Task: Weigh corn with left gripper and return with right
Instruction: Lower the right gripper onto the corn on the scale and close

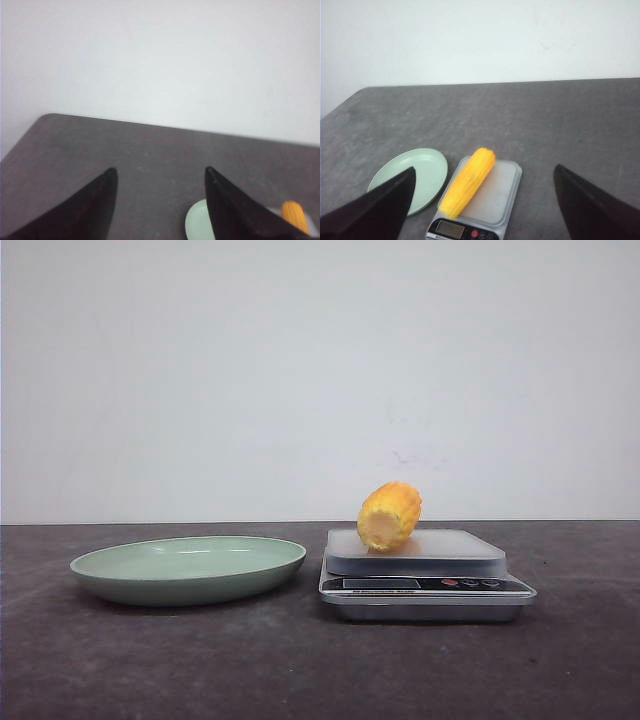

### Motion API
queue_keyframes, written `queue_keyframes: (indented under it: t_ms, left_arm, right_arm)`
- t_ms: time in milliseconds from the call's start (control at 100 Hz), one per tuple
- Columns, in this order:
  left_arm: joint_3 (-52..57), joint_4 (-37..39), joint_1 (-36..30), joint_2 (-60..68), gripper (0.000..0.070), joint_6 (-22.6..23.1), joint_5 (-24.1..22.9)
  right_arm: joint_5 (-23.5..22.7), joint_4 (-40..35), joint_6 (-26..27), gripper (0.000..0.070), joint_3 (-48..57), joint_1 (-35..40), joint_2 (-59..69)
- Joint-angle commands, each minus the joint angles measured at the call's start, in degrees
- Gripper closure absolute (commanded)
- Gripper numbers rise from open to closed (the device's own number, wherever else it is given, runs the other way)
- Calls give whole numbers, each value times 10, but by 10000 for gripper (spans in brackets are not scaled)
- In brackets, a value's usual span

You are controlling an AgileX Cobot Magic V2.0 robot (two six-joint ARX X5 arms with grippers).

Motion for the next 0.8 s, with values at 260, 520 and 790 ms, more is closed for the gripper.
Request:
queue_keyframes:
  t_ms: [260,520,790]
  left_arm:
    - [-52,-78,64,-170,387,-73,26]
    - [-154,-78,132,-221,387,-69,162]
    - [-221,-78,147,-221,387,-21,149]
  right_arm:
    - [-1,13,-7,153,10,32,78]
    - [4,86,18,147,10,81,222]
    - [76,160,48,112,37,177,410]
